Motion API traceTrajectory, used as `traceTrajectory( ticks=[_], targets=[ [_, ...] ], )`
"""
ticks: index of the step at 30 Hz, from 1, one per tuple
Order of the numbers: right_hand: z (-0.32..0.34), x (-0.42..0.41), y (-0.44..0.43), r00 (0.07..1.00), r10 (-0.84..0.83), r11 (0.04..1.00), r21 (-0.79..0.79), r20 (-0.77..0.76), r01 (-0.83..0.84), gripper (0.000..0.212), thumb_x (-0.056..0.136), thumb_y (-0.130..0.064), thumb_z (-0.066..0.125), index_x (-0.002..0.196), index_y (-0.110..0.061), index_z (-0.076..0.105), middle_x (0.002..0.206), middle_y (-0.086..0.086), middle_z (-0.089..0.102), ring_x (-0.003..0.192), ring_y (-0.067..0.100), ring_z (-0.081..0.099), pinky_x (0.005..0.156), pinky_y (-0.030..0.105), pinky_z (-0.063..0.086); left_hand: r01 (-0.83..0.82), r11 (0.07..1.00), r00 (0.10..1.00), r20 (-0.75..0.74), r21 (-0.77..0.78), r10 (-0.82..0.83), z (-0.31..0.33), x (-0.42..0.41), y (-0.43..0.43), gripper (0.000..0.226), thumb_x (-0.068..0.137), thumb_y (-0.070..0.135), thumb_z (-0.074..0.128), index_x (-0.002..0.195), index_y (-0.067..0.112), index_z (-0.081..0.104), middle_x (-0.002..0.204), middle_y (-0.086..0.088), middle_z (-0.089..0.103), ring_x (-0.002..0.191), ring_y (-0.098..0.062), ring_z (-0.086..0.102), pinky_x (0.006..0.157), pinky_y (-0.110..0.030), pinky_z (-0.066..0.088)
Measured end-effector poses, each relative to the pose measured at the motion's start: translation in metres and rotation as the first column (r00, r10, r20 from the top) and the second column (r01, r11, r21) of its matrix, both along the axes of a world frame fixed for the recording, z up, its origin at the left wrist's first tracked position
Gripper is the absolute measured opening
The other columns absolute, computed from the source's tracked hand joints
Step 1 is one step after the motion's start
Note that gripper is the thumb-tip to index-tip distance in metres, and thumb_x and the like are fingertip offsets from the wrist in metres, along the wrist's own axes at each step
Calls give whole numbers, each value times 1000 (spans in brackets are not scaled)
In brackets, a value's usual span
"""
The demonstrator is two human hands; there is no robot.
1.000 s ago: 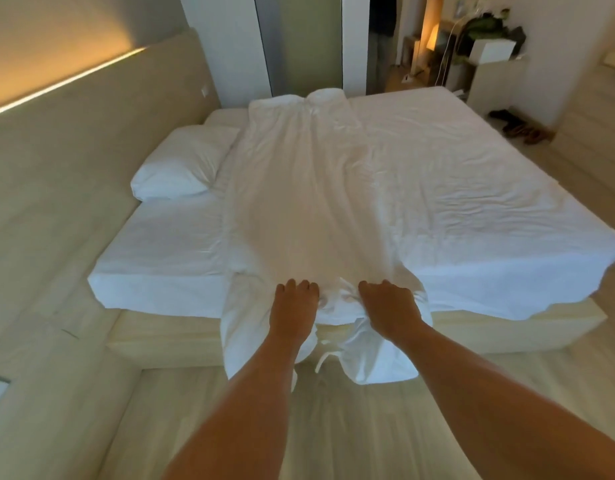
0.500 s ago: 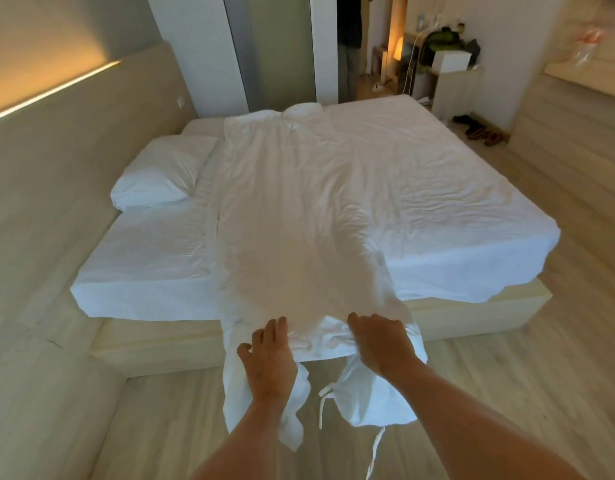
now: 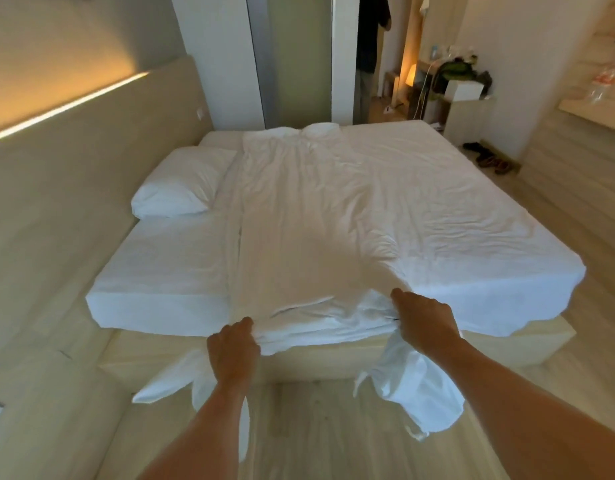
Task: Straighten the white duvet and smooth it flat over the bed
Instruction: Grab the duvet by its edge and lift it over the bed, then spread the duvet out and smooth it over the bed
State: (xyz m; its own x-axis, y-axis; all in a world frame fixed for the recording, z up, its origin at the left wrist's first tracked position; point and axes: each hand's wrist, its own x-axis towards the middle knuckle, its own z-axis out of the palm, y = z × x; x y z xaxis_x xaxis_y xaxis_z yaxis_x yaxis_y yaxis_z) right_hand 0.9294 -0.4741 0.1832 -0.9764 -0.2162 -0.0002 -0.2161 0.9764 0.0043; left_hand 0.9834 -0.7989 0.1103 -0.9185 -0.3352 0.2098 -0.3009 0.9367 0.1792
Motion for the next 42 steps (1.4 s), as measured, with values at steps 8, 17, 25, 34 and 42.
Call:
traceTrajectory(
  ticks=[8,17,25,34,42],
  targets=[
    [37,-112,-10,996,-81,996,38,-40,82,32,87,-13,45,115,-28,46,107,-5,59,102,21,61,74,30,41,201,942,972,-64,-269,-225,51,-133,-23,41,46,0,75,80,22,74,51,3,60,50,-22,60,64,-32,45],
    [16,-309,-20,999,3,993,116,46,-8,47,93,-14,43,136,-29,35,142,-13,44,137,16,34,112,44,25,310,889,946,17,-337,-324,47,-298,-41,47,39,5,86,80,25,77,55,6,64,53,-15,64,85,-42,54],
    [-13,-469,-68,993,79,959,264,93,-101,57,93,-15,52,143,-29,28,148,-13,38,142,20,28,116,56,3,327,884,944,78,-334,-320,17,-446,-87,38,45,4,84,75,25,75,56,6,64,52,-17,63,87,-46,51],
    [-72,-635,-122,976,125,896,402,176,-187,46,102,-21,38,146,-32,36,152,-8,35,146,24,21,117,58,-3,382,851,894,376,-361,-243,-47,-624,-132,30,88,32,58,118,29,61,106,6,69,104,-13,63,115,-41,15],
    [-145,-728,-137,956,77,926,334,284,-174,33,94,-11,41,119,-28,55,111,-3,62,109,22,60,98,36,42,405,866,854,460,-295,-242,-116,-721,-139,25,92,34,52,115,28,59,108,4,65,104,-17,62,91,-34,39]
  ],
)
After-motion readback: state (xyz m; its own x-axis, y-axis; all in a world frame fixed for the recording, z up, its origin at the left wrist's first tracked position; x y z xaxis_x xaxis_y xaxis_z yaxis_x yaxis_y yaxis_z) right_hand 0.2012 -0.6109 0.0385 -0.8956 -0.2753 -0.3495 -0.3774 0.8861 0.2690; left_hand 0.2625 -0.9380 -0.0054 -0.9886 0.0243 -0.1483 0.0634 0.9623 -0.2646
